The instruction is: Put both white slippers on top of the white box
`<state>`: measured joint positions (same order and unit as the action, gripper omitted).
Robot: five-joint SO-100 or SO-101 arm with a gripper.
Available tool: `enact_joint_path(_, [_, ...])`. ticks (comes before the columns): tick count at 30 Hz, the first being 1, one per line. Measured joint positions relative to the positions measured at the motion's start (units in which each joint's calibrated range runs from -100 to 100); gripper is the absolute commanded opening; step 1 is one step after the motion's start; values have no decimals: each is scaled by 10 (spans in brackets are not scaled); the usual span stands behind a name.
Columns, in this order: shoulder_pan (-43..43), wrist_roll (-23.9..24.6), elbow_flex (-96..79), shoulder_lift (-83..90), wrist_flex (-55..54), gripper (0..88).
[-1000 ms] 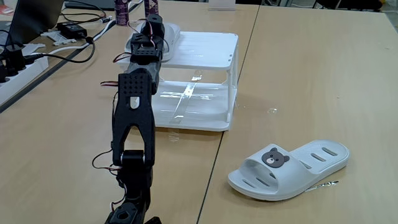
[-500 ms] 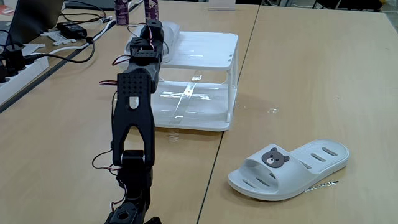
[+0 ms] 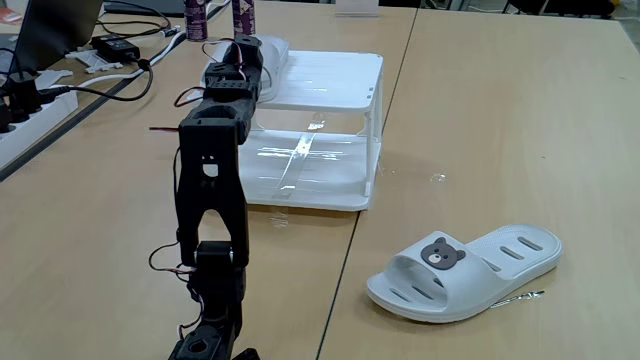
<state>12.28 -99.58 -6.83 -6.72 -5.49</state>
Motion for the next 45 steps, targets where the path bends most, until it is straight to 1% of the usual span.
enact_joint_path(8, [1, 0, -192, 195, 1, 175])
enact_joint_path(9, [1, 0, -211, 224, 1, 161])
enact_joint_path(12, [-8, 0, -257, 320, 1, 28])
enact_joint_path(13, [-22, 0, -274, 351, 1, 4])
enact_joint_path(15, [-75, 0, -311, 409, 1, 8])
enact_joint_path(19, [-244, 0, -440, 492, 1, 8])
enact_joint_path(20, [-267, 0, -473, 505, 1, 8])
enact_joint_path(25, [-341, 0, -694, 604, 1, 8])
enact_joint_path(29, [-345, 0, -803, 688, 1, 8])
enact_joint_path(33, [-357, 0, -835, 685, 1, 8])
enact_joint_path(36, [-382, 0, -836, 628, -8, 8])
enact_joint_path(41, [-403, 0, -836, 511, -110, 8])
enact_joint_path(45, [-403, 0, -843, 452, -143, 8])
